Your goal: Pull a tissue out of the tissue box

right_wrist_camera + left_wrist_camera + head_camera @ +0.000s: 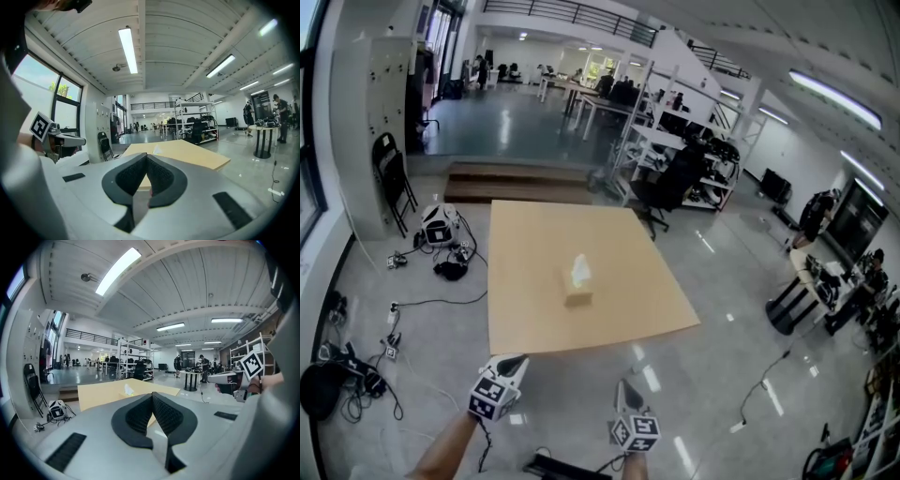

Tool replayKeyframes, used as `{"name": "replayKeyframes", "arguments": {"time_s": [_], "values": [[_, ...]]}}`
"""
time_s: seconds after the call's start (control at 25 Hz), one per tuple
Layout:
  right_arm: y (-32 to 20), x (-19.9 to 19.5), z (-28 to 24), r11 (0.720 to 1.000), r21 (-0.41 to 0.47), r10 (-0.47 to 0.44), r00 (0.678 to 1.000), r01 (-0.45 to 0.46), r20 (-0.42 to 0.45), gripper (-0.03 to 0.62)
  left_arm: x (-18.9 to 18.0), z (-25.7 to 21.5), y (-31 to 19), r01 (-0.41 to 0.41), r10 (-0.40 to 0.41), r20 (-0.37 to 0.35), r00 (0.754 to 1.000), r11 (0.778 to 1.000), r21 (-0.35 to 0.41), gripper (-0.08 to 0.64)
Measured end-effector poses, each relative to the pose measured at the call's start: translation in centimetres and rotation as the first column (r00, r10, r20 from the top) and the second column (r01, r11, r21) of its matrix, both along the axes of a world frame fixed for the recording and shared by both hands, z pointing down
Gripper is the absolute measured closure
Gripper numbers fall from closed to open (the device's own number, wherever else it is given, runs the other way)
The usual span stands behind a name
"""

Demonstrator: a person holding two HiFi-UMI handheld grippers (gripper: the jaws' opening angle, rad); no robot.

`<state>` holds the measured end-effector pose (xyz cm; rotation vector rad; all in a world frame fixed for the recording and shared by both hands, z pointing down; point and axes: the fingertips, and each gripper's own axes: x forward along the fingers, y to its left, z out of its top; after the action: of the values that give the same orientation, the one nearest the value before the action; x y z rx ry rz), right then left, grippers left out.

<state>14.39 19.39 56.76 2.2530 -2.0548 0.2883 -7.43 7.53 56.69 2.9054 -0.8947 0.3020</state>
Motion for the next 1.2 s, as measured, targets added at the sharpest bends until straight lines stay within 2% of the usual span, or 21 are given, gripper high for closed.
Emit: {"name": "replayKeyframes", "arguments": {"time_s": [0.28, 0.76, 1.2], "values": [[-1.8, 3.3, 0.5, 0.999, -0.003, -0.043, 0.999, 0.043, 0.001, 0.583, 2.5, -0.1, -1.1, 0.056, -0.056, -0.005, 0.998, 0.998, 0.006, 0.552], [-5.7, 4.3, 1.4, 0.994, 0.004, -0.110, 0.994, 0.110, 0.024, 0.583, 4.7, 0.6, -3.3, 0.088, -0.088, -0.001, 0.996, 0.996, 0.001, 0.552], [-11.5, 5.8, 2.3, 0.991, -0.011, -0.131, 0.990, 0.131, 0.046, 0.583, 5.8, 1.5, -9.0, 0.125, -0.125, 0.001, 0.992, 0.992, -0.023, 0.552]]}}
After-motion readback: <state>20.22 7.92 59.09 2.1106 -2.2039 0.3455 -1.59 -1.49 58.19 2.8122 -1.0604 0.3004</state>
